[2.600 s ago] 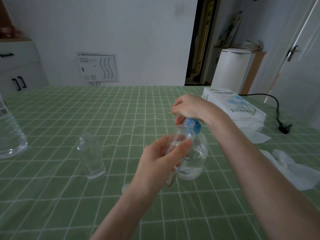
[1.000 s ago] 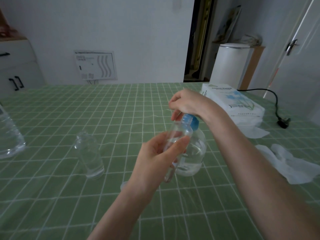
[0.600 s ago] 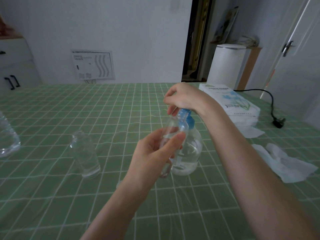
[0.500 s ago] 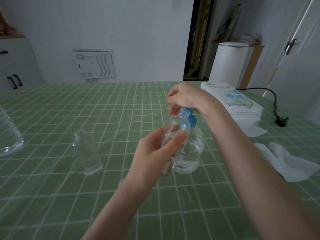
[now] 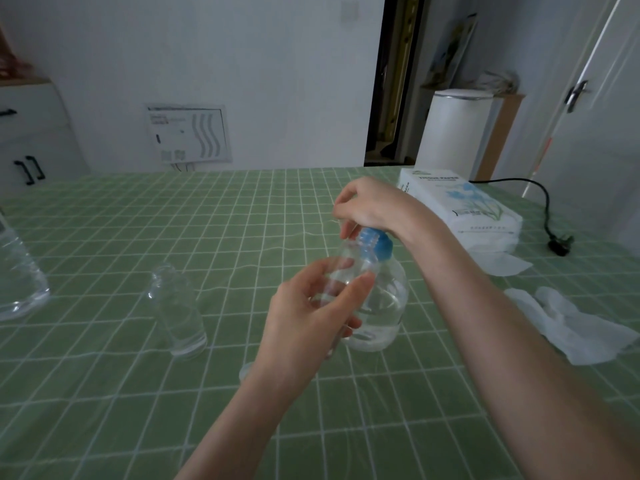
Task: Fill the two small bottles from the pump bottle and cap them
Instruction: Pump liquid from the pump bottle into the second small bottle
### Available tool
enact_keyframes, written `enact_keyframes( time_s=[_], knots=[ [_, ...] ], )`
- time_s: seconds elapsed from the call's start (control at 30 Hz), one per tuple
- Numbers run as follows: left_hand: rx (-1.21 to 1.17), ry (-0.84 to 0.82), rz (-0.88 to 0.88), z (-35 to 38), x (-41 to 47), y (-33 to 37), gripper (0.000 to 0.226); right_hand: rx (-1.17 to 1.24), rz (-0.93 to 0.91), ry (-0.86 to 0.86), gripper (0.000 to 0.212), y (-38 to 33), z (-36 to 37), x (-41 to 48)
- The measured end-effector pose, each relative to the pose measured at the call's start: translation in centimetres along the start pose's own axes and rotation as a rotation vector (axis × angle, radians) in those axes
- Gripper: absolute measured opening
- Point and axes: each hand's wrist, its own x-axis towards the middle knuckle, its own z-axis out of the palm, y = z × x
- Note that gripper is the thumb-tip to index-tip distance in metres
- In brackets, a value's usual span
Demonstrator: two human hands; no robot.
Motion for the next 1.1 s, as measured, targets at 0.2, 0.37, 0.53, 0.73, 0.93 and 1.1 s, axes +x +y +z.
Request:
enact_keyframes(
  time_s=[0.2, 0.37, 0.53, 0.73, 0.93, 1.1],
  knots=[
    [-0.005, 0.011, 0.022, 0.1, 0.2, 0.3, 0.038, -0.049, -0.045, 0.065, 0.033, -0.4, -0.7, 0.2],
    [-0.006, 0.000, 0.017, 0.1, 0.2, 0.1, 0.036, -0.024, -0.022, -0.004, 0.028, -0.2, -0.5, 0.4],
    [-0.010, -0.002, 0.005, 0.0, 0.1, -0.1, 0.030, -0.003, -0.004, -0.032, 0.035, 0.1, -0.1, 0.4],
    [0.000, 0.009, -0.008, 0.0, 0.0, -0.2, 0.036, -0.019, -0.008, -0.022, 0.041, 0.3, 0.1, 0.2],
    [-0.012, 0.013, 0.027, 0.2, 0.3, 0.2, 0.042, -0.073, -0.055, 0.045, 0.039, -0.4, -1.1, 0.2],
    [-0.017, 0.011, 0.034, 0.2, 0.3, 0.3, 0.035, -0.025, -0.073, -0.011, 0.042, -0.4, -1.4, 0.3]
  ],
)
